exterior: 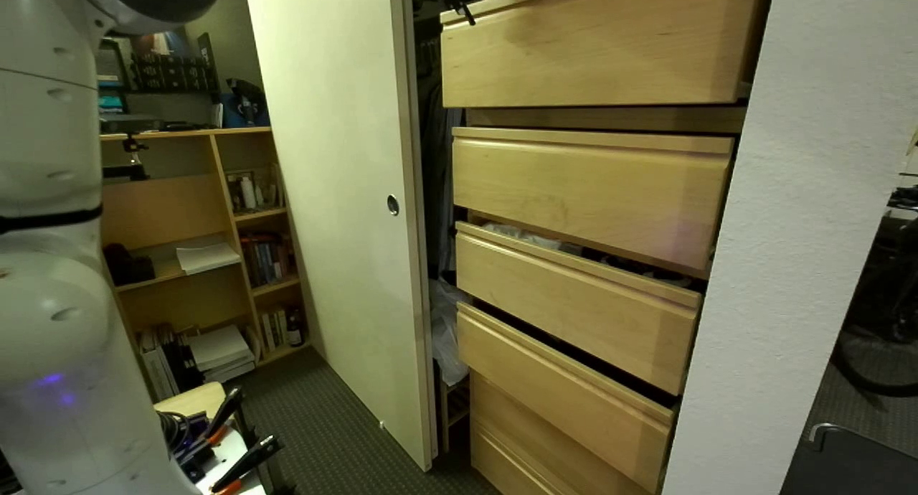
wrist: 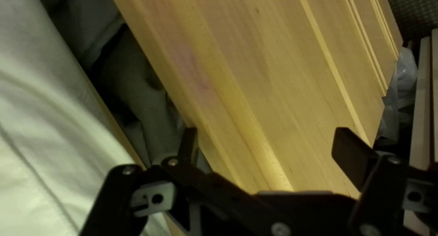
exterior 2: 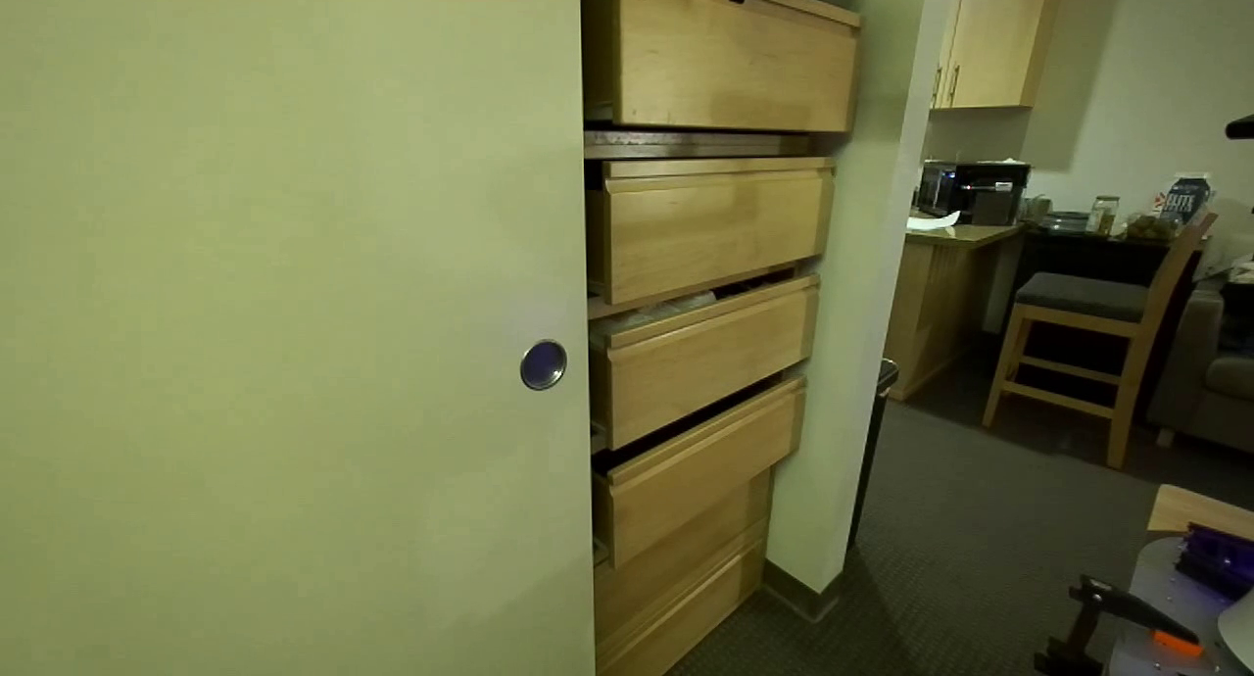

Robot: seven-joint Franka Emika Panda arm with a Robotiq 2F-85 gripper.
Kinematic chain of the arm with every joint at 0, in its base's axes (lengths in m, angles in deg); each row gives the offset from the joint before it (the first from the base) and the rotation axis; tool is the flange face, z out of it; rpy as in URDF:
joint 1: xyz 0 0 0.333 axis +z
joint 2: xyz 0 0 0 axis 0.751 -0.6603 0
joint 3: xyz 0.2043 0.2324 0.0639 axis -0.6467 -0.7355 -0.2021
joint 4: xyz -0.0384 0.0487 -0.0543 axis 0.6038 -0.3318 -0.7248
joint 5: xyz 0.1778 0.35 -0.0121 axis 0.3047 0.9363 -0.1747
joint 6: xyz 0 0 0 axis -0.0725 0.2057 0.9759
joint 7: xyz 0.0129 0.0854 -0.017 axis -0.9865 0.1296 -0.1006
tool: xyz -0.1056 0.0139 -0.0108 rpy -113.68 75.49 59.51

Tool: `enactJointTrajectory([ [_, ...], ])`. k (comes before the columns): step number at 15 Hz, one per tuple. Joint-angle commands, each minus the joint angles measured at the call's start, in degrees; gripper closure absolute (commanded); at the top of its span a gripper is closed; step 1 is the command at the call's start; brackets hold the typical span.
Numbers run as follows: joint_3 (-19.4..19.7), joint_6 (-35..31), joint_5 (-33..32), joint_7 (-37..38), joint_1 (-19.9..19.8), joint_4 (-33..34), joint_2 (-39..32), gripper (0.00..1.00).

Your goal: Open the topmost drawer

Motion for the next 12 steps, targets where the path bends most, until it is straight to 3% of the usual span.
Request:
enactJointTrajectory([
  [1,-0.34,1.03,2.13,-3.99,-0.82,0.80,-0.71,0.00],
  [12,-0.08,-0.14,-1.27,-5.54,0.31,0.60,-1.04,0.00],
])
